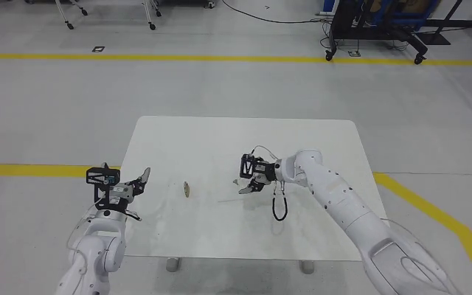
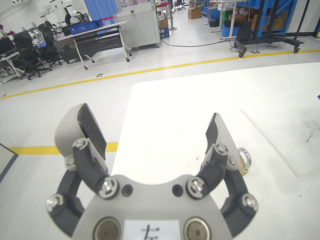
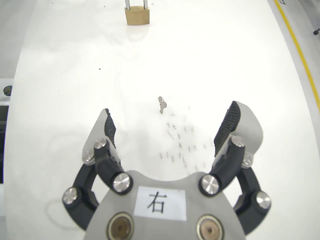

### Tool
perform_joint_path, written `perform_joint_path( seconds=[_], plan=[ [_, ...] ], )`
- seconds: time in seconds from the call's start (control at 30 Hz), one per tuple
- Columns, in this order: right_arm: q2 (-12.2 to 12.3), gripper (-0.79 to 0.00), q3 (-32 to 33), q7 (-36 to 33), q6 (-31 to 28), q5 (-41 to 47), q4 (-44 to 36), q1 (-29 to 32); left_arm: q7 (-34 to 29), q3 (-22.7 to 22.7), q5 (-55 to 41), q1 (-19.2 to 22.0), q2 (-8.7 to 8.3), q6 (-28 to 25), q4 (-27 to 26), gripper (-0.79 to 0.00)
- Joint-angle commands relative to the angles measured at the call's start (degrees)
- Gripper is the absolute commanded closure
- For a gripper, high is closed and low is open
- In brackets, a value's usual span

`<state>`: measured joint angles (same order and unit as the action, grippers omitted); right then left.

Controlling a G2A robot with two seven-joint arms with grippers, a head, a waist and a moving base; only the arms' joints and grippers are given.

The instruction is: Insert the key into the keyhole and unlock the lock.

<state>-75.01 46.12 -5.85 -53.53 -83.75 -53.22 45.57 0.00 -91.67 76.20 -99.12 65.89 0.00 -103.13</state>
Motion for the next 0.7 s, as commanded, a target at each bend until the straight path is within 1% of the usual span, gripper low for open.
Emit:
perform_joint_path(
  seconds=[0.0,0.07,0.1,0.13,0.17,0.2,0.33,0.4,0.43,0.5,0.53,0.6,0.63,0.67],
  plan=[
    [-0.8,-0.723,-1.53,-0.88,1.17,-0.12,1.86,-1.1,0.0,0.0,0.0,0.0,0.0,0.0,0.0,-0.785],
    [-1.65,-0.616,-2.75,-1.03,1.69,0.61,4.0,-2.19,0.0,0.0,0.0,0.0,0.0,0.0,0.0,-0.785],
    [-2.07,-0.502,-3.4,-1.07,1.77,0.71,4.96,-2.77,0.0,0.0,0.0,0.0,0.0,0.0,0.0,-0.785],
    [-2.46,-0.465,-4.04,-0.95,1.82,0.71,5.85,-3.29,0.0,0.0,0.0,0.0,0.0,0.0,0.0,-0.785],
    [-2.84,-0.385,-4.64,-0.83,1.91,0.67,6.76,-3.79,0.0,0.0,0.0,0.0,0.0,0.0,0.0,-0.785],
    [-3.21,-0.363,-5.19,-0.68,2.02,0.67,7.63,-4.26,0.0,0.0,0.0,0.0,0.0,0.0,0.0,-0.785],
    [-4.66,-0.323,-7.33,-0.25,1.91,0.48,10.71,-5.95,0.0,0.0,0.0,0.0,0.0,0.0,0.0,-0.785],
    [-5.37,-0.363,-8.28,-0.2,1.96,0.41,12.12,-6.65,0.0,0.0,0.0,0.0,0.0,0.0,0.0,-0.785],
    [-5.75,-0.369,-8.88,-0.53,1.88,0.25,12.74,-6.94,0.0,0.0,0.0,0.0,0.0,0.0,0.0,-0.785],
    [-6.54,-0.357,-10.12,-0.77,1.84,-0.17,13.37,-7.36,0.0,0.0,0.0,0.0,0.0,0.0,0.0,-0.785],
    [-6.87,-0.336,-10.58,-0.62,1.9,-0.39,13.72,-7.6,0.0,0.0,0.0,0.0,0.0,0.0,0.0,-0.785],
    [-7.39,-0.24,-11.18,0.05,2.12,-0.53,14.65,-8.02,0.0,0.0,0.0,0.0,0.0,0.0,0.0,-0.785],
    [-7.59,-0.108,-11.35,0.51,2.21,-0.55,15.13,-8.23,0.0,0.0,0.0,0.0,0.0,0.0,0.0,-0.785],
    [-7.75,0.0,-11.52,0.92,2.27,-0.7,15.58,-8.45,0.0,0.0,0.0,0.0,0.0,0.0,0.0,-0.785]
  ],
)
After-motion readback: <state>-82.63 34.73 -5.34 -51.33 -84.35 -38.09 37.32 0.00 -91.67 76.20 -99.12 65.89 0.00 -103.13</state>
